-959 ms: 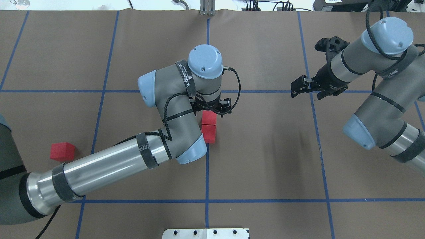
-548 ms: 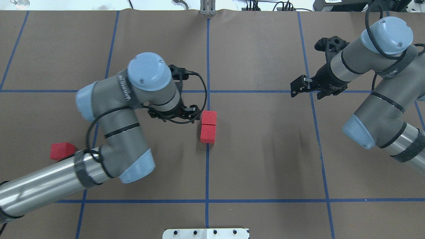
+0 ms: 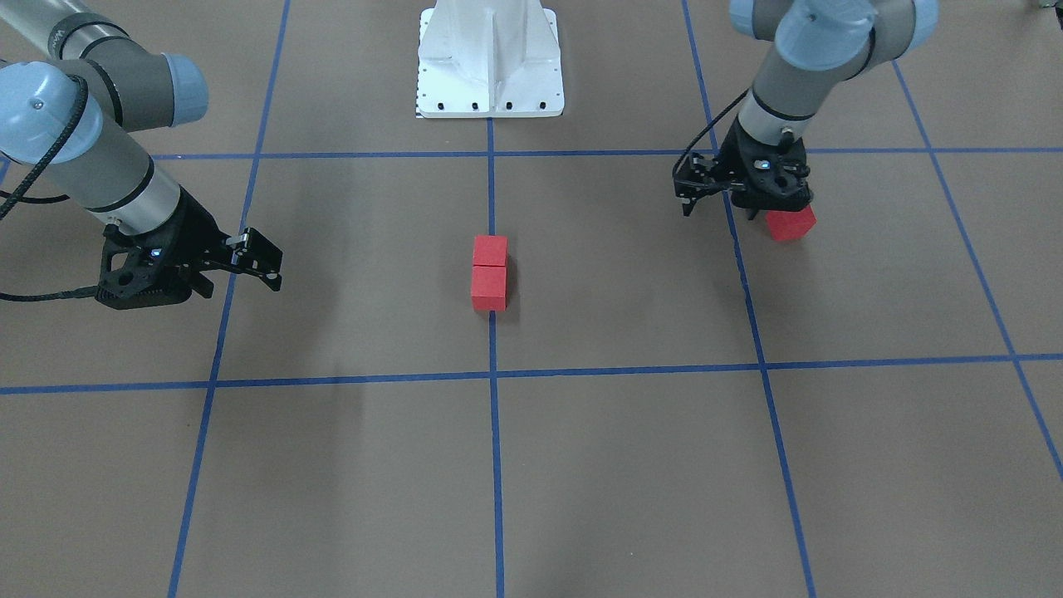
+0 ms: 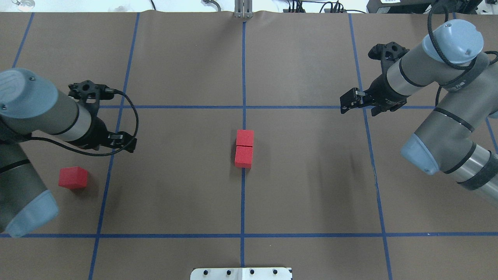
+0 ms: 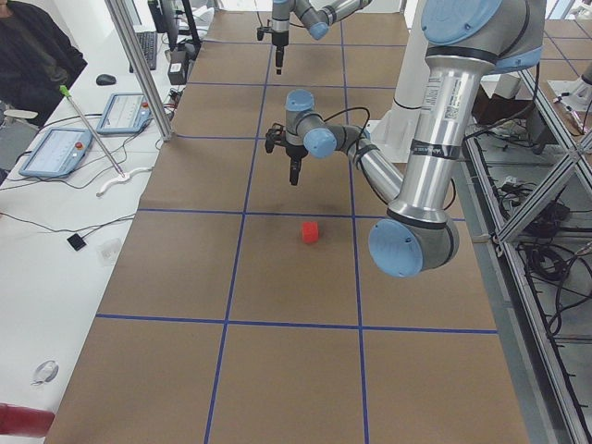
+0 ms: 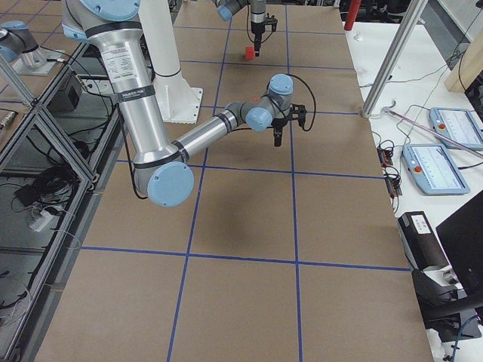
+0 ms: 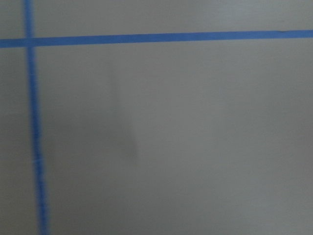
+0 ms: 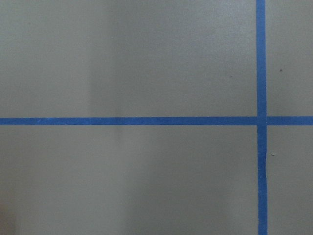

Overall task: Form red blocks into L shape at center
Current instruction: 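Open the left gripper and pull it back from the cubes, then move the left gripper to the remaining red cube and grasp it, then carry the red cube with the left gripper beside the farther center cube, then lower and press the held cube against the farther cube's side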

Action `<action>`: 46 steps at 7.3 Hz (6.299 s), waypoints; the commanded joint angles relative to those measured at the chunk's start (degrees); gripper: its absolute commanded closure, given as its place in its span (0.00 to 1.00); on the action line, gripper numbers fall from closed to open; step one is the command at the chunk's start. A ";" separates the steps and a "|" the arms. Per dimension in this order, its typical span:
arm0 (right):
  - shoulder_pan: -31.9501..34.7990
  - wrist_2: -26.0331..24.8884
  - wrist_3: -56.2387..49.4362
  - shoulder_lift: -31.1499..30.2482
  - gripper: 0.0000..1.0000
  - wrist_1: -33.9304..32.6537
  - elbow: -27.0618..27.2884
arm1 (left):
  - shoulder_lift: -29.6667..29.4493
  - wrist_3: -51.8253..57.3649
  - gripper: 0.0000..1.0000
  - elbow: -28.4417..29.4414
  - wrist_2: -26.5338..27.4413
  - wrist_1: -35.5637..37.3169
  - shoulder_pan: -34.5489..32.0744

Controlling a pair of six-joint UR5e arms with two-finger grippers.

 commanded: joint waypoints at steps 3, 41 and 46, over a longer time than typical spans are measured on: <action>-0.03 -0.08 0.07 0.03 0.01 0.00 -0.24 | 12.12 -5.78 0.00 0.56 -1.58 -7.98 -3.73; -0.21 -0.79 0.16 -0.23 0.01 0.09 -1.39 | -38.13 -101.95 1.00 37.82 1.76 -5.83 9.36; -0.21 -0.79 0.24 -0.32 0.01 0.09 -1.30 | -38.22 -101.78 1.00 38.27 1.76 -5.91 9.54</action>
